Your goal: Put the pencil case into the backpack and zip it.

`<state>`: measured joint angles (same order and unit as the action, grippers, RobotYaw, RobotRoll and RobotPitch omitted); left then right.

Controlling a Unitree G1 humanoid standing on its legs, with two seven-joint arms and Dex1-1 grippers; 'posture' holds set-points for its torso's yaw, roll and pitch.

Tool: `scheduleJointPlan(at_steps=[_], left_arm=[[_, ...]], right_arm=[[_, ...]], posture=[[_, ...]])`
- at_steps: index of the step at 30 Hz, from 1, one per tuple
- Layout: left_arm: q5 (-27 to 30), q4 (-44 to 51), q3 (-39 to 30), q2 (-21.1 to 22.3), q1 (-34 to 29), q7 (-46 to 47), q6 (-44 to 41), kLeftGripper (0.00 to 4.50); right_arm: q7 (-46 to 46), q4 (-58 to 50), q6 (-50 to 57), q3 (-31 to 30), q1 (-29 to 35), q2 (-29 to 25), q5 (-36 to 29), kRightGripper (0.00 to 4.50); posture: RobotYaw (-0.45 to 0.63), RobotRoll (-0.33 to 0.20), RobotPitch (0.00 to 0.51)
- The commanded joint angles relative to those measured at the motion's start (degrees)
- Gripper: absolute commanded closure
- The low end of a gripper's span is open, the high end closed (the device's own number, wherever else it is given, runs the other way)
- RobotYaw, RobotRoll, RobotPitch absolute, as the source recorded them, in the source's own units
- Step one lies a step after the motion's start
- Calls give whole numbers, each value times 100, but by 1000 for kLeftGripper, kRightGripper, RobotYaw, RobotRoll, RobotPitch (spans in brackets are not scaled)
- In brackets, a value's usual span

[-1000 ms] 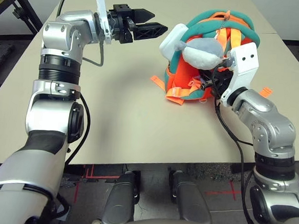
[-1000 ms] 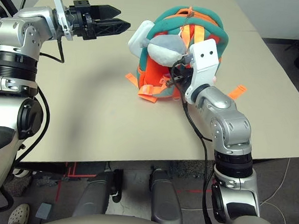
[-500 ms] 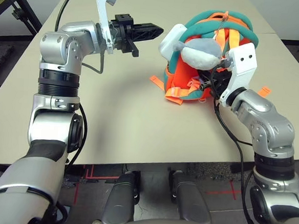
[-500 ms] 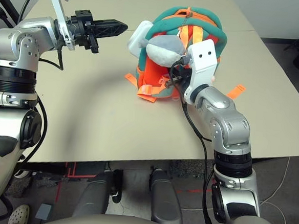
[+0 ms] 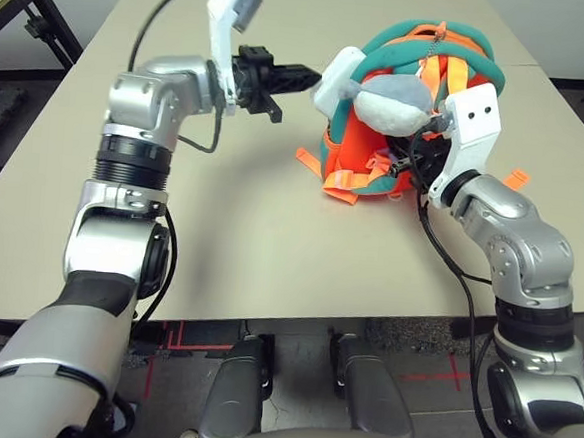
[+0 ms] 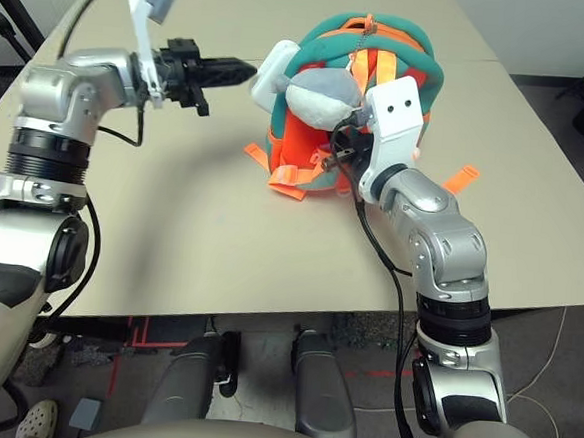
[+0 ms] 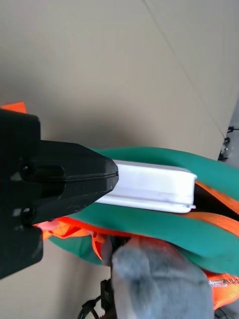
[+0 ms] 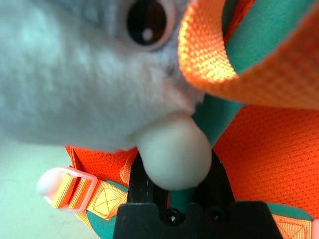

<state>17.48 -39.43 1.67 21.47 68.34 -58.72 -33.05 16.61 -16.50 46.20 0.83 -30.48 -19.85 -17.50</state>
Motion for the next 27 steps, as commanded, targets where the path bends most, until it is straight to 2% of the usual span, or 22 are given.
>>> scheduleJointPlan(at_steps=[1,5,11,15,20,21,22,27], left_arm=[[-278,-763,170,-293,314,-74,532,4500],[-465,-1571,143,-667,652,-89,1053,4500],[-678,-2267,96,-1044,928,-33,1550,4500],[-669,-2331,-57,-1021,994,-72,1658,4500],[-495,-1893,-341,-664,1013,-154,1483,4500],[-464,-1797,-409,-577,1040,-129,1429,4089],[-429,-1711,-475,-494,1071,-117,1374,3894],[-276,-1306,-685,-147,1249,-144,1116,1967]], right_arm=[[105,177,111,-158,79,-28,53,4306],[126,188,85,-148,74,-42,95,4306],[139,200,63,-152,68,-47,128,4306],[140,189,59,-163,76,-27,152,4306],[156,211,33,-163,85,-4,180,4306],[162,223,24,-165,82,-2,184,4306],[170,238,14,-168,78,-1,189,4306],[231,339,-60,-200,34,7,215,4306]], posture=[[-163,0,167],[-171,0,165],[-177,0,162],[-179,0,158],[-170,0,153],[-170,0,153],[-166,0,152],[-151,0,147]])
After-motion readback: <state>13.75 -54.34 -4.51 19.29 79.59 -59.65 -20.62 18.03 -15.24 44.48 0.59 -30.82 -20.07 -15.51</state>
